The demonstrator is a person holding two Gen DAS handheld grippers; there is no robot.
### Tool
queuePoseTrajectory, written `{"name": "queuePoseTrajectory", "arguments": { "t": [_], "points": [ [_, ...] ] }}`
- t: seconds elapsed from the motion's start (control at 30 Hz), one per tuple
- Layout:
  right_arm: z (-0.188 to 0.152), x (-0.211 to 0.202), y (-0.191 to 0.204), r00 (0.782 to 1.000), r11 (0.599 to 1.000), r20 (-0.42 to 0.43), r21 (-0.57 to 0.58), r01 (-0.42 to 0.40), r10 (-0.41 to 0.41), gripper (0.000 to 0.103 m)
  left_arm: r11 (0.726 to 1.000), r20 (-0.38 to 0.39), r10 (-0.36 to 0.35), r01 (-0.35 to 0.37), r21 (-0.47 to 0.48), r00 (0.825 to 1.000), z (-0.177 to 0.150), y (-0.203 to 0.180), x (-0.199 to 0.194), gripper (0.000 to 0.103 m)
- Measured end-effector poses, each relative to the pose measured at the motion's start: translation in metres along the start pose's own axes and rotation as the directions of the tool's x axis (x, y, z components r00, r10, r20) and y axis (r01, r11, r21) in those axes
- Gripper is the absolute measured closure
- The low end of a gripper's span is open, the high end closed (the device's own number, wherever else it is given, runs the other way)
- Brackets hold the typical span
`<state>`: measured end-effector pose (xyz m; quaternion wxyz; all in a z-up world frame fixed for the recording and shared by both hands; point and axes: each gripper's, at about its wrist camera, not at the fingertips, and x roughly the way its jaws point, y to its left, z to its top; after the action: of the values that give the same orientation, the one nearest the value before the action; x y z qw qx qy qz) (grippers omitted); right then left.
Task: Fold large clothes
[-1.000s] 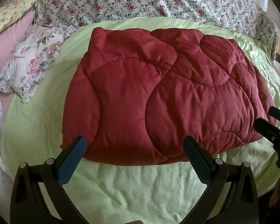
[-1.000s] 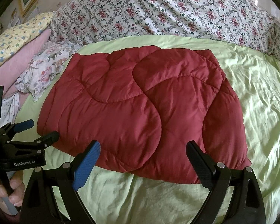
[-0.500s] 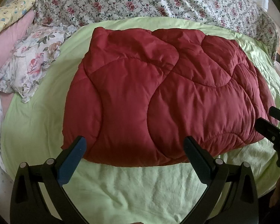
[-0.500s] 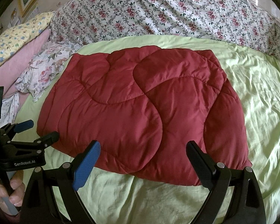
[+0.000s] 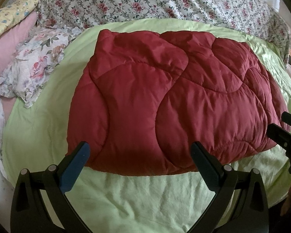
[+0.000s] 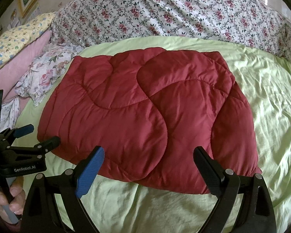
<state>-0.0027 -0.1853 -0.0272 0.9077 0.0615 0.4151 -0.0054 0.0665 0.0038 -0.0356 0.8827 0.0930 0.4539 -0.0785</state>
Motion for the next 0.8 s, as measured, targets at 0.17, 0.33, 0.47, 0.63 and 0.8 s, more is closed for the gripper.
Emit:
{"name": "queuePoseTrajectory", "arguments": {
  "t": [0.17,0.33,0.47,0.63,0.8],
  "points": [
    [0.0009,0.0005,-0.0003,1.0,1.0,0.001,0.001,0.001,-0.001,0.009,1.0,0.003,0.013,-0.013,0.001,1.0,0.0004,-0.0012,0.0001,0.0],
    [0.0013,0.0001,-0.0005,1.0,1.0,0.001,0.001,0.0,0.0,0.009,1.0,0.004,0.015,-0.015,-0.002,1.0,0.0003,-0.002,-0.0006,0.0],
    [0.0039,0.0004,-0.0006,1.0,1.0,0.003,0.002,0.0,0.0,0.009,1.0,0.005,0.014,-0.014,-0.006,1.0,0.0011,-0.0014,-0.0017,0.0],
    [0.0046,-0.0001,-0.0007,1.0,1.0,0.004,0.002,-0.001,0.001,0.009,1.0,0.009,0.013,-0.013,-0.005,1.0,0.0014,-0.0017,-0.0027,0.0],
    [0.0057,-0.0024,-0.0014,1.0,1.0,0.008,-0.001,0.001,-0.001,0.009,1.0,0.01,0.015,-0.014,-0.01,1.0,0.0024,-0.0041,-0.0041,0.0]
  ]
}}
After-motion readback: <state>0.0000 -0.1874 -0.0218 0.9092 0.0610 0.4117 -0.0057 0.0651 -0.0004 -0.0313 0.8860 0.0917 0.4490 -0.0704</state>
